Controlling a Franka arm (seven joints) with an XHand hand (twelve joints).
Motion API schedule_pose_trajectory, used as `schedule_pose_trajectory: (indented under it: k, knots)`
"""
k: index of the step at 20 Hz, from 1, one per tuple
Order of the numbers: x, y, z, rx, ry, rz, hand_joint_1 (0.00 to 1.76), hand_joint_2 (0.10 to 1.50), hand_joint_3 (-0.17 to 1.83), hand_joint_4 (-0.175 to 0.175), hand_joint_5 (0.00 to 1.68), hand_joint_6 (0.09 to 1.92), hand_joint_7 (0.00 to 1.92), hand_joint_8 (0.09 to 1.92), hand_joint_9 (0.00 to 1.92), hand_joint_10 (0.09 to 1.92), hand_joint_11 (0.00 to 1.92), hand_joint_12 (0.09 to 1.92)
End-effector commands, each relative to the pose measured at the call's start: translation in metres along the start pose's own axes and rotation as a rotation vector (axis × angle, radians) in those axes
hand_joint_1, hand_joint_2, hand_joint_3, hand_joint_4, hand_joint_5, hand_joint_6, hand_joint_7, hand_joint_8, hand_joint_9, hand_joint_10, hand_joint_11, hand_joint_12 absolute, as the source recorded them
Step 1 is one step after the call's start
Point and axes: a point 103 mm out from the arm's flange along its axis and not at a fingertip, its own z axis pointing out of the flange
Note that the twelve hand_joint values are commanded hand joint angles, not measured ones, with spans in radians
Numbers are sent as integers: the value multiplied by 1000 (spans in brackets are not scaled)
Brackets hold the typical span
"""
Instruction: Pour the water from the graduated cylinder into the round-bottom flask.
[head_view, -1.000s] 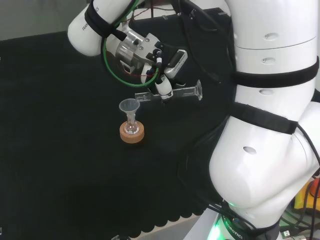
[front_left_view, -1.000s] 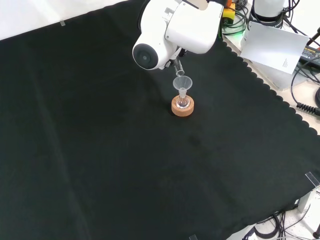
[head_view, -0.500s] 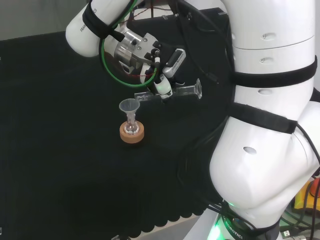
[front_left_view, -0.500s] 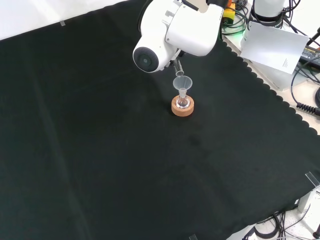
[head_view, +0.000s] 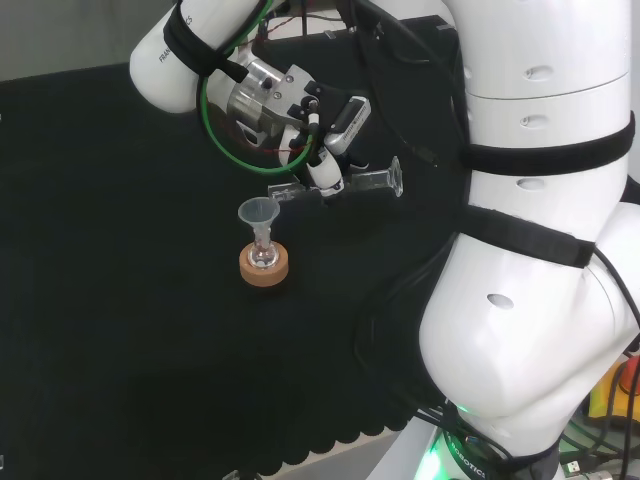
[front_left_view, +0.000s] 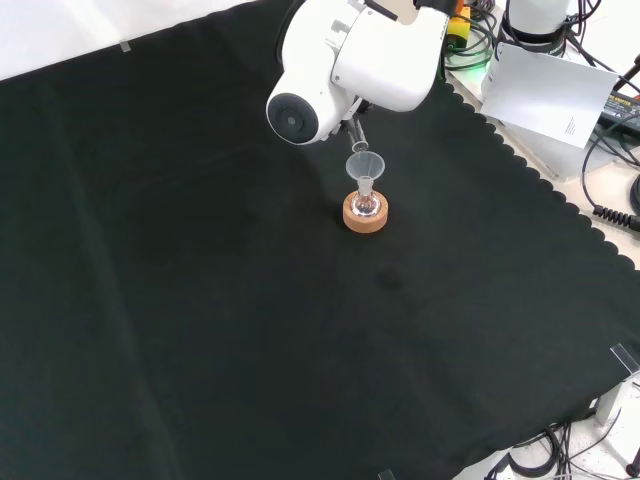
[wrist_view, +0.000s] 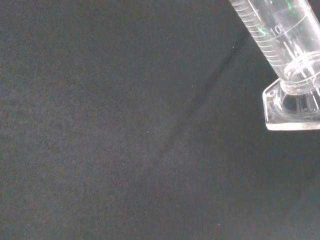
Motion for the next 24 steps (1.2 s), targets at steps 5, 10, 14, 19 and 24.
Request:
schedule_pose_trajectory:
  k: [5, 10, 14, 19, 24]
  knots:
    - [3, -1, -1, -12, 7, -11, 1124, 1163, -2, -147, 900, 1132, 1127, 482, 1397, 98, 1307, 715]
    - [8, -3, -5, -43, 35, -33, 1124, 1164, -2, -147, 899, 1132, 1127, 480, 1397, 97, 1307, 714]
    - [3, -5, -3, -108, 82, -68, 1124, 1164, -1, -147, 898, 1134, 1127, 479, 1397, 96, 1307, 714]
    - [-6, -8, 4, -190, 133, -112, 1124, 1165, -1, -147, 897, 1136, 1127, 477, 1397, 93, 1308, 713]
    - [-15, -7, 13, -296, 217, -169, 1123, 1165, -1, -147, 896, 1137, 1127, 476, 1397, 91, 1309, 713]
